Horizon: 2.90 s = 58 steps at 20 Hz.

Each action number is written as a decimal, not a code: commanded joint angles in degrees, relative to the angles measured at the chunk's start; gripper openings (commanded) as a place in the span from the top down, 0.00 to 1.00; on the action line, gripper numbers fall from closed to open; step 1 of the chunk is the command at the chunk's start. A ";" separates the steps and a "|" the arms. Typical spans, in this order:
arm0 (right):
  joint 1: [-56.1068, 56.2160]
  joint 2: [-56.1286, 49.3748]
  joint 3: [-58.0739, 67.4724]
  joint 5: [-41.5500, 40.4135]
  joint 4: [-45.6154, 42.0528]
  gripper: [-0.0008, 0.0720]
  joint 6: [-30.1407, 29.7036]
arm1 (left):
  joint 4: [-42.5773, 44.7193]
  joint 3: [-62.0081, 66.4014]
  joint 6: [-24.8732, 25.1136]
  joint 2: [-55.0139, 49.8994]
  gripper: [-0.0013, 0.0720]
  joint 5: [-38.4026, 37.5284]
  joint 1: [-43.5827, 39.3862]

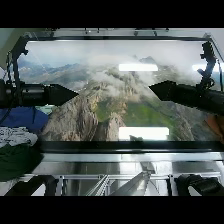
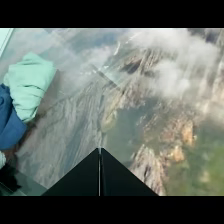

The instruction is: Fold the shirts.

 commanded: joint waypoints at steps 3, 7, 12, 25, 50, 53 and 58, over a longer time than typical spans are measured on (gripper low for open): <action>0.07 0.04 -0.02 0.02 0.00 0.96 0.02 | 0.00 -0.02 -0.04 0.04 0.95 0.07 0.04; 0.07 0.04 -0.02 0.02 0.00 0.96 0.02 | 0.48 -0.02 -0.09 0.04 0.95 -0.02 0.07; 0.07 0.04 -0.02 0.02 0.02 0.96 0.02 | 6.51 0.11 -6.16 -3.50 0.00 -0.96 10.93; 0.07 -2.14 -0.04 -0.96 1.53 0.96 0.02 | 18.18 20.28 -1.16 -41.51 0.00 -1.27 36.96; 0.07 -3.17 -0.02 -0.17 1.51 0.96 0.02 | 40.26 53.66 -2.78 -65.64 0.95 16.90 11.28; 0.04 -3.19 -0.04 -0.20 1.44 0.96 0.00 | 21.42 55.12 0.46 -64.22 0.95 18.51 5.60; -0.07 -3.17 -0.02 -0.20 -1.16 0.96 0.02 | 18.38 55.08 0.72 -64.19 0.95 25.62 -10.56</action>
